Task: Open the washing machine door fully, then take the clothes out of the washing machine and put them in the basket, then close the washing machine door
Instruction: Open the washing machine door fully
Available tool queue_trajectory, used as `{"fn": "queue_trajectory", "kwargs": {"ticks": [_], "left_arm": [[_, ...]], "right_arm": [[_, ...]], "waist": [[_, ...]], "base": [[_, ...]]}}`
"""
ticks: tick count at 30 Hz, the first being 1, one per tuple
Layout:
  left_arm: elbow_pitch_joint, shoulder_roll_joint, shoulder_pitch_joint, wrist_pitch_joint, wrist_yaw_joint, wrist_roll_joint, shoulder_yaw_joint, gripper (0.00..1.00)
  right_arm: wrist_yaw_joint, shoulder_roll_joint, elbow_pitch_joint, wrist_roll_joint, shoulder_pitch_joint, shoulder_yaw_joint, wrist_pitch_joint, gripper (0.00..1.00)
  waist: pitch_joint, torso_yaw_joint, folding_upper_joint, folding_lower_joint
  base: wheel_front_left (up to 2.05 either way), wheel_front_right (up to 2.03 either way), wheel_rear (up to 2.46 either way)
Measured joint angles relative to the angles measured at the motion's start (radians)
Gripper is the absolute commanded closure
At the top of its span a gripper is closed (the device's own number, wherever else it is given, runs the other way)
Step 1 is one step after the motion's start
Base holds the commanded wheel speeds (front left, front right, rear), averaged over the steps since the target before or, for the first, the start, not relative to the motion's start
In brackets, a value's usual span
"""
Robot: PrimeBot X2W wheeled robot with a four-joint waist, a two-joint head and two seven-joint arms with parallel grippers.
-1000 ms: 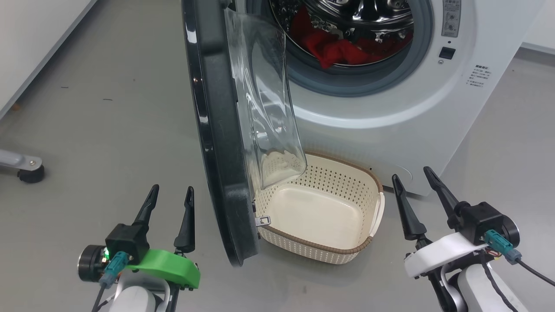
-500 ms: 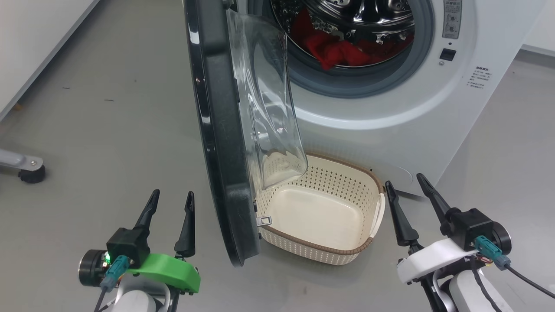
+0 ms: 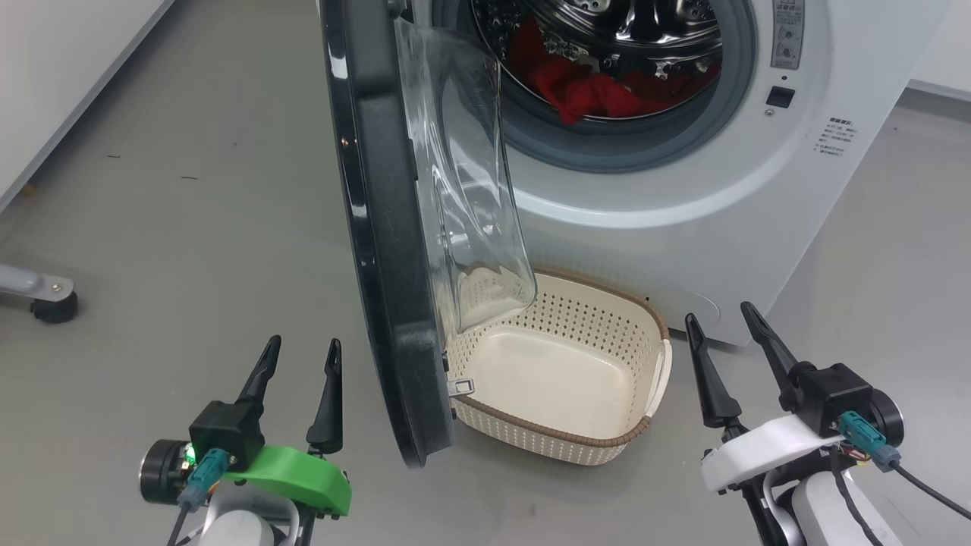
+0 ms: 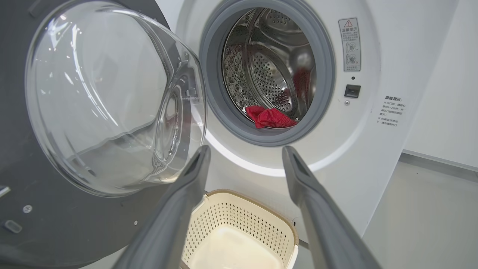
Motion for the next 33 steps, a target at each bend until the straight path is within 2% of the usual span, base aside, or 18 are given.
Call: {"fn": "queue_trajectory", "kwargs": {"ticks": [2, 3, 4, 5, 6, 21, 27, 33], "left_arm": [[0.001, 0.0, 0.0, 0.0, 0.0, 0.0, -0.001, 0.0], [0.002, 0.0, 0.0, 0.0, 0.0, 0.0, -0.001, 0.07], [0.004, 0.0, 0.0, 0.0, 0.0, 0.0, -0.001, 0.36], [0.005, 0.0, 0.0, 0.0, 0.0, 0.0, -0.002, 0.61], [0.006, 0.0, 0.0, 0.0, 0.0, 0.0, -0.002, 1.0], [-0.008, 0.0, 0.0, 0.0, 0.0, 0.0, -0.003, 1.0], [-0.1, 0.0, -0.005, 0.0, 0.004, 0.014, 0.028, 1.0], [-0.248, 0.001, -0.056, 0.0, 0.006, 0.06, 0.045, 1.0]], "right_arm": [[0.001, 0.005, 0.002, -0.009, 0.001, -0.004, 0.0, 0.0], [0.001, 0.007, 0.002, -0.009, 0.001, -0.006, 0.0, 0.0], [0.001, 0.009, 0.003, -0.012, 0.001, -0.008, 0.0, 0.0], [0.001, 0.01, 0.004, -0.016, 0.001, -0.011, 0.0, 0.0], [0.001, 0.01, 0.004, -0.016, 0.002, -0.014, 0.0, 0.0], [0.017, 0.018, 0.015, -0.032, 0.018, -0.048, 0.0, 0.0], [0.019, 0.025, 0.016, -0.04, 0.018, -0.064, 0.0, 0.0], [0.026, 0.03, 0.016, -0.043, 0.018, -0.076, 0.0, 0.0]], "waist": [[0.0, 0.0, 0.0, 0.0], [-0.001, 0.0, 0.0, 0.0], [-0.001, 0.0, 0.0, 0.0], [-0.001, 0.0, 0.0, 0.0], [-0.001, 0.0, 0.0, 0.0], [-0.001, 0.003, 0.0, 0.0], [-0.002, 0.008, 0.0, 0.0], [-0.002, 0.012, 0.0, 0.0]], "base": [[0.0, 0.0, 0.0], [0.0, 0.0, 0.0], [0.0, 0.0, 0.0], [0.0, 0.0, 0.0], [0.0, 0.0, 0.0], [0.0, 0.0, 0.0], [0.0, 0.0, 0.0], [0.0, 0.0, 0.0]]}}
